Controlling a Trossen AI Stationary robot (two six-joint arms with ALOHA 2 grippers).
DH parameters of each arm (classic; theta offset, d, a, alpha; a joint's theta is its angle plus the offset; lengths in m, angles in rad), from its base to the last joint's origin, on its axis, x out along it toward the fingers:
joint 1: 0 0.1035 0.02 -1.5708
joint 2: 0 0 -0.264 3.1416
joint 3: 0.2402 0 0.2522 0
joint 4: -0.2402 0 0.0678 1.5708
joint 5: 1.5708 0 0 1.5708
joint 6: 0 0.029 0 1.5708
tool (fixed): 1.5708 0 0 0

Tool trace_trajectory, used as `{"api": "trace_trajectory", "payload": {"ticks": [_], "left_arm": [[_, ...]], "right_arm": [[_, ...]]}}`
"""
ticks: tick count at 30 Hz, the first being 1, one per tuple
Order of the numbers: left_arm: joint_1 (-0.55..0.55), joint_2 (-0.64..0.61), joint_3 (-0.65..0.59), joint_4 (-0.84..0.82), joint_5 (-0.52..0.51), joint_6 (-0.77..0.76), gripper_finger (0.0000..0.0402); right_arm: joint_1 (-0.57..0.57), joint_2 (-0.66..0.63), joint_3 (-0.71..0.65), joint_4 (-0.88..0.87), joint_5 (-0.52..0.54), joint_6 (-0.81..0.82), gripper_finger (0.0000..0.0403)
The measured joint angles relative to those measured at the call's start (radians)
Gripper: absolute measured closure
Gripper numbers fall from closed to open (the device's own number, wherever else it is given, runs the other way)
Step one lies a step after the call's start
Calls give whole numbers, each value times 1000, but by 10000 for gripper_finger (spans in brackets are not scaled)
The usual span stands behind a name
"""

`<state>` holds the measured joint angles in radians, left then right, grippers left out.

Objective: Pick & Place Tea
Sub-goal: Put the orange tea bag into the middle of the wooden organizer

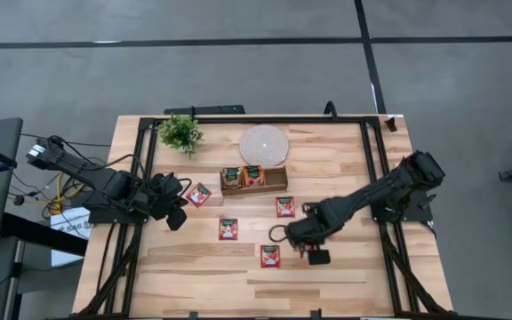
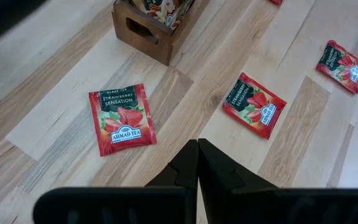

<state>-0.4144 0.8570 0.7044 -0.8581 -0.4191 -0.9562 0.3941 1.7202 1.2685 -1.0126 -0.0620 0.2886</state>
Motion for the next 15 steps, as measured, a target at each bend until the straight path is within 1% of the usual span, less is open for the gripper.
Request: {"api": "trace_trajectory", "payload": {"ticks": [3, 9, 15], "left_arm": [[0, 0, 0, 0, 0, 0, 401], [0, 0, 0, 0, 0, 0, 401], [0, 0, 0, 0, -5, 1, 401]], "right_arm": [[-41, 4, 83, -53, 57, -54, 403], [-159, 4, 215, -85, 158, -195, 403], [-283, 3, 301, -67, 242, -335, 403]]}}
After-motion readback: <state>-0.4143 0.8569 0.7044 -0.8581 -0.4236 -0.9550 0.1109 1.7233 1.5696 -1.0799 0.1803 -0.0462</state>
